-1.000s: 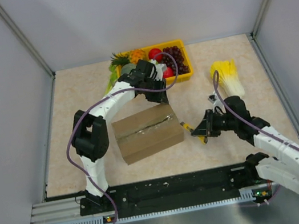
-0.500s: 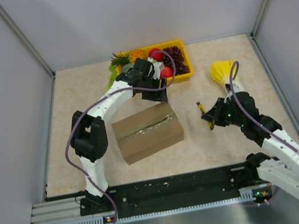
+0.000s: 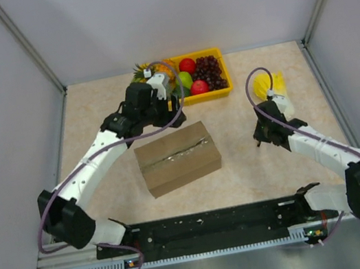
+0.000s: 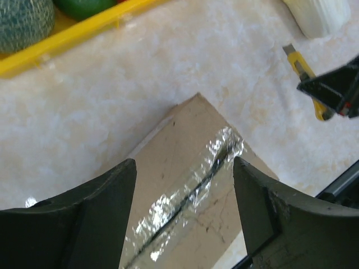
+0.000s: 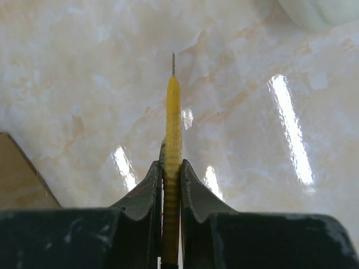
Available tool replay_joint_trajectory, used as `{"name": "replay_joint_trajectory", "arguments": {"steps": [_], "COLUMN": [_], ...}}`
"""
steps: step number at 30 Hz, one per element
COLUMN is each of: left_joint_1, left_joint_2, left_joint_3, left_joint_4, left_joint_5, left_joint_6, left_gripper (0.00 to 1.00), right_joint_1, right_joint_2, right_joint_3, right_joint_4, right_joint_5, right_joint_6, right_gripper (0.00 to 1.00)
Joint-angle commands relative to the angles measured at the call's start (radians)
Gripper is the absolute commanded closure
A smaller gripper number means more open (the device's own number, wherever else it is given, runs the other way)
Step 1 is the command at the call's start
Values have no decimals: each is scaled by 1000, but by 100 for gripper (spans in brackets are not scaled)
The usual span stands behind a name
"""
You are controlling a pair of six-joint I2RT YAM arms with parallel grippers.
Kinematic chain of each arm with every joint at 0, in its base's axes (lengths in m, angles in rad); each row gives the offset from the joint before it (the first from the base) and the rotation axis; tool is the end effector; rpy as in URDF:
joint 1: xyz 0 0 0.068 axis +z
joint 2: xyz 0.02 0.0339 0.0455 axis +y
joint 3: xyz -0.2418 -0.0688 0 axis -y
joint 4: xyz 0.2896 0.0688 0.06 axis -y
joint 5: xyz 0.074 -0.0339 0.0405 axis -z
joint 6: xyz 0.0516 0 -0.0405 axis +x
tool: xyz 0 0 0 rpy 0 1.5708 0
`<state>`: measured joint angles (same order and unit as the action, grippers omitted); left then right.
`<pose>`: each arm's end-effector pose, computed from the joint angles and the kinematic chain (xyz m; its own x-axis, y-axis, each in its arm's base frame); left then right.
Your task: Unpack the express box
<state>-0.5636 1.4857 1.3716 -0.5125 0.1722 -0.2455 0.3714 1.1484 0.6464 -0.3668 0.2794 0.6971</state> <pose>0.3293 -0.2186 0.3079 -0.6373 0.1195 -0.7613 0.5039 0.8121 -0.2943 0.2693 0.0896 0.1529 -0.6629 0.4041 -0.6303 0.3165 0.9142 0.2531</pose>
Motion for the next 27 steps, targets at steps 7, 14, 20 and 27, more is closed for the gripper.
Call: {"name": "replay_joint_trajectory", "arguments": {"steps": [7,14,20,27], "left_joint_1": [-74,-292,-459,-553], "left_joint_2": [-332,-453,-470,-412], "left_joint_3": [-373,-482,-562,-646], "left_joint_4": [60,26,25,37], "left_joint_5": [159,99,-46,-227], "left_joint_6": [-77,-185,-314,-486], "left_gripper": [35,47,62,74], "right_joint_1": [-9,-6,18,73], "right_joint_2": [299,291,306,557], "right_joint_3": [185,298,485,762], "right_joint_4": [-72,-147,-129,-103], "right_joint_5": [79,73,-64,-442], "right_joint_6": [-19,-45,-165,-319], "right_gripper": [61,28,35,79]}}
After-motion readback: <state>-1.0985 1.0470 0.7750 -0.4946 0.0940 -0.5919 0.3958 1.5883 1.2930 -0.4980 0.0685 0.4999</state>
